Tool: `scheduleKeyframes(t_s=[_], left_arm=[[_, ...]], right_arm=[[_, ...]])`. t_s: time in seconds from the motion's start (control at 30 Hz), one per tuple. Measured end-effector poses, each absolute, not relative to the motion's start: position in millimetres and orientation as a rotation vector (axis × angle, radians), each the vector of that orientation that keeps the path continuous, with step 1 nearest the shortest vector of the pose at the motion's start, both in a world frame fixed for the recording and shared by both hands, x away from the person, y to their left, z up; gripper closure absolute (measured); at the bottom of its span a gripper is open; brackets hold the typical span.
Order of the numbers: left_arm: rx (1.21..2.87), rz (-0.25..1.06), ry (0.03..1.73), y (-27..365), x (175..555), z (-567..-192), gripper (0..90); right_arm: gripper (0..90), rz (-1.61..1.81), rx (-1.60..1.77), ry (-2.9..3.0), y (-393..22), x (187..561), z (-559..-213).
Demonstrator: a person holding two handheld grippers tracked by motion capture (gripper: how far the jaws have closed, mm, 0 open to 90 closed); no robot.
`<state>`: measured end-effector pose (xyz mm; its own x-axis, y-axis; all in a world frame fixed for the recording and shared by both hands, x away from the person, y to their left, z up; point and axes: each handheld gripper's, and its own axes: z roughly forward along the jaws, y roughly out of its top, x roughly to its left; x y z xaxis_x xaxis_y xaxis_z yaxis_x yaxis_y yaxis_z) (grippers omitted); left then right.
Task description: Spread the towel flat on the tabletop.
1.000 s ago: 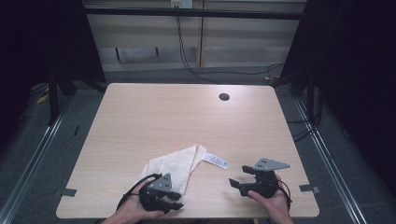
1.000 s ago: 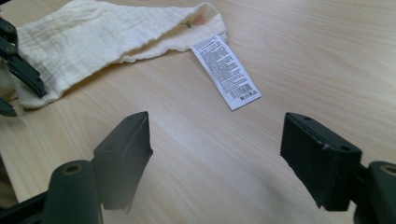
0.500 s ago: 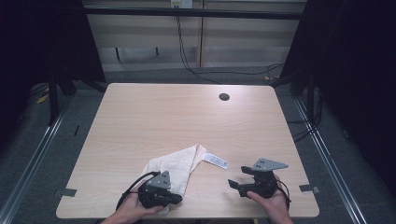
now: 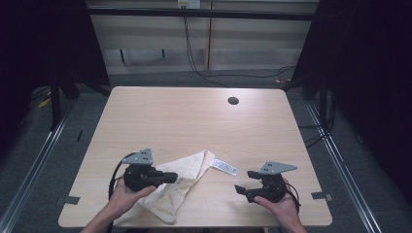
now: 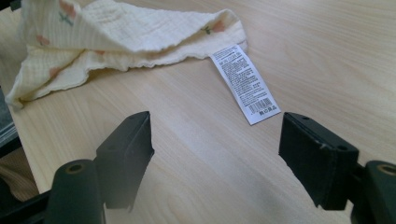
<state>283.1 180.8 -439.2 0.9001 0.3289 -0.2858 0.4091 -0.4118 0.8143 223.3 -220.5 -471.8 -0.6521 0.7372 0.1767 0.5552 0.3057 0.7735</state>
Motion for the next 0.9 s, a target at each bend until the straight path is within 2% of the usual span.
scheduleKeyframes(t_s=[0.13,0.2,0.27,0.63,0.77,0.9], left_arm=[[2.02,-0.087,0.567,193.9,286.1,-442.2,87.4],[2.011,-0.082,0.581,199.3,286.8,-443.3,87.4],[2.001,-0.077,0.596,205.6,287.9,-444.0,87.4],[1.968,-0.032,0.644,225.2,291.9,-442.4,87.3],[1.955,-0.003,0.68,235.5,295.9,-439.6,87.4],[1.946,0.019,0.698,243.5,298.4,-440.7,87.4]], right_arm=[[28.9,1.269,1.176,2.372,-218.7,227.9,-470.6],[35.1,1.296,1.174,2.381,-218.1,232.1,-468.3],[36.4,1.319,1.179,2.369,-216.4,237.9,-465.1],[36.2,1.368,1.143,2.415,-200.5,276.5,-456.0],[48.0,1.36,1.123,2.444,-196.6,293.5,-457.3],[54.1,1.356,1.109,2.46,-191.2,309.8,-457.0]])
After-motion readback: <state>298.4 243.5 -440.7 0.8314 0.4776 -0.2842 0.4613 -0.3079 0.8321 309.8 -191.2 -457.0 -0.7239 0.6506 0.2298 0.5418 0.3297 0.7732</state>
